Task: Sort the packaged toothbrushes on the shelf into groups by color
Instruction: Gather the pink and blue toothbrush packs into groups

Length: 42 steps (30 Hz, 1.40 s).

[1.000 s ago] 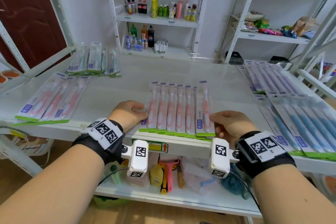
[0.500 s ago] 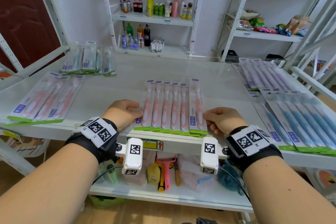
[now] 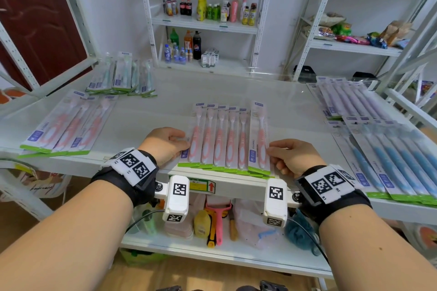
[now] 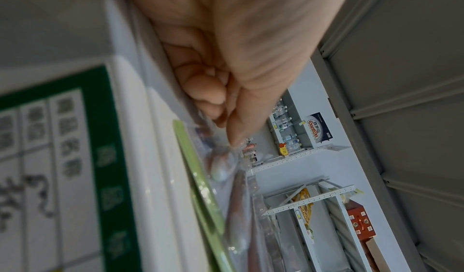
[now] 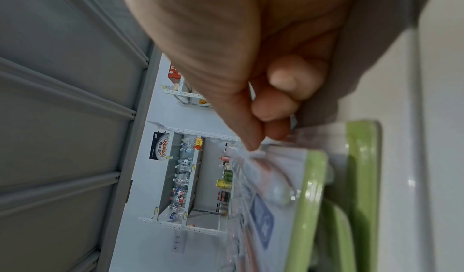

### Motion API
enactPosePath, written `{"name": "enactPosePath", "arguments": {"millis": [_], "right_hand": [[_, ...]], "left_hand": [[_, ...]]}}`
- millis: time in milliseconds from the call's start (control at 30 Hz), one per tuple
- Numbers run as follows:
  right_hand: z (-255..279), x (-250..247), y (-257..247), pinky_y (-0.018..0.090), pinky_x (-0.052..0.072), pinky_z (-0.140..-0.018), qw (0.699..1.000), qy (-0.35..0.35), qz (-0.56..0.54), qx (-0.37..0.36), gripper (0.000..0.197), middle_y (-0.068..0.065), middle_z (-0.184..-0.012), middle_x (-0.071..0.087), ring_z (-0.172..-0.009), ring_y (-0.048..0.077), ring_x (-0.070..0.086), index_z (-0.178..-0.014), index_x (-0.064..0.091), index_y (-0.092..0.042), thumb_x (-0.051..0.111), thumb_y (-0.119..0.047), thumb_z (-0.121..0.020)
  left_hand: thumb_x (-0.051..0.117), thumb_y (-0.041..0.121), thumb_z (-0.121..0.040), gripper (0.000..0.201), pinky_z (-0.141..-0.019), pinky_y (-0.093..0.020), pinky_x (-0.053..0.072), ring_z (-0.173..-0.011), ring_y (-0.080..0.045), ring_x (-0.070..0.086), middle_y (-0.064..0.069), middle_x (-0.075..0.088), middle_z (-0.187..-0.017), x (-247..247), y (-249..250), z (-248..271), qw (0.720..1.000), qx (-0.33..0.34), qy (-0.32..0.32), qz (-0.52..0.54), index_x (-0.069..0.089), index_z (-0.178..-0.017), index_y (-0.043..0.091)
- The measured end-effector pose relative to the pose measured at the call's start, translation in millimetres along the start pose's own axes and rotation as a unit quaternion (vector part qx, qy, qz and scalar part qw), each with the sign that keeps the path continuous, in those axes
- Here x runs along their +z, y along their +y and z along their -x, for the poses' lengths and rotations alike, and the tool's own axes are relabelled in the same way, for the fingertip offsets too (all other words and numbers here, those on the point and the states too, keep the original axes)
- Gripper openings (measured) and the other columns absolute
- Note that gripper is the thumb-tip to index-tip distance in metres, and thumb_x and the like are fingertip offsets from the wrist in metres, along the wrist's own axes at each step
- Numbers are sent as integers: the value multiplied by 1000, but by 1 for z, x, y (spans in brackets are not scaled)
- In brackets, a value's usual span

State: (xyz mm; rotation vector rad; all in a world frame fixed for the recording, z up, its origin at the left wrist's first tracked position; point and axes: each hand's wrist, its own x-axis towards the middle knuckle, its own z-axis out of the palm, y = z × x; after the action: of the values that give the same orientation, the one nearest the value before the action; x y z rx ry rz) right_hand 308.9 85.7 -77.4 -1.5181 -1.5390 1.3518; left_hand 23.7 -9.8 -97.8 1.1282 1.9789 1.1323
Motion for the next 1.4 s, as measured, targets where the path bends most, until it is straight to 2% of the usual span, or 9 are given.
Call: {"name": "enactPosePath", "arguments": {"millis": [200,300,467,767,833,967,1033,1333,1400], "right_hand": [[0,-4,-1,23,40,-40,1000,8,-16,3,12,6,-55,66,-36,14,47,-89,67,-15,72,-14,-78],[0,-5,-4,23,40,-40,1000,21,-17,13,9,6,-56,65,-37,15,47,-86,69,-16,72,-16,-78],[-3,2,-28,17,33,-33,998,51,31,-28,2,-2,-49,64,-32,12,43,-82,68,-17,70,-18,-81],[17,99,-111,17,38,-34,993,-55,51,-94,7,-5,-58,69,-33,9,47,-79,69,-18,70,-25,-80],[23,133,-123,17,40,-36,991,-94,37,-89,10,-2,-61,71,-35,9,50,-84,68,-16,71,-25,-80],[33,200,-134,23,43,-44,986,-157,10,-59,12,1,-63,69,-41,10,53,-84,68,-10,72,-20,-80],[38,230,-138,21,44,-44,983,-175,9,-49,11,3,-66,69,-42,10,53,-84,67,-9,72,-18,-80],[50,330,-148,22,41,-45,961,-192,181,-86,30,9,-82,68,-57,15,57,-96,66,-4,71,-29,-81],[49,346,-147,22,39,-47,948,-184,244,-90,36,8,-84,64,-62,16,56,-98,64,-6,71,-36,-80]], "left_hand": [[71,19,-80,42,-91,-43,49,-106,-44,57,-25,63,-114,-1,3,3,999,-15,-9,28,61,-119,8],[72,17,-80,42,-71,-32,49,-68,-29,62,-27,63,-112,-2,5,2,999,-21,-10,45,60,-118,6],[65,6,-83,32,-42,-21,38,-36,-11,45,0,57,-48,-12,4,4,989,-56,-13,138,59,-114,4],[56,1,-87,20,-37,-15,39,-38,-4,49,-3,56,-63,-120,-16,10,968,-33,156,195,65,-102,9],[58,7,-86,21,-42,-14,43,-50,-9,54,0,62,-67,-156,-26,11,966,-27,214,142,68,-103,13],[59,8,-83,26,-84,-24,44,-94,-15,64,-10,69,-104,-216,-50,15,965,-20,263,-6,71,-106,6],[61,8,-82,26,-81,-22,41,-84,-4,63,-12,68,-101,-235,-62,17,963,-32,265,-23,71,-106,4],[72,27,-79,37,-87,-27,42,-104,-25,61,-9,66,-107,-266,-99,4,981,-89,164,-61,67,-108,5],[71,34,-79,23,-82,-26,40,-93,-24,60,-9,63,-93,-268,-102,0,983,-95,131,-81,68,-89,13]]}}
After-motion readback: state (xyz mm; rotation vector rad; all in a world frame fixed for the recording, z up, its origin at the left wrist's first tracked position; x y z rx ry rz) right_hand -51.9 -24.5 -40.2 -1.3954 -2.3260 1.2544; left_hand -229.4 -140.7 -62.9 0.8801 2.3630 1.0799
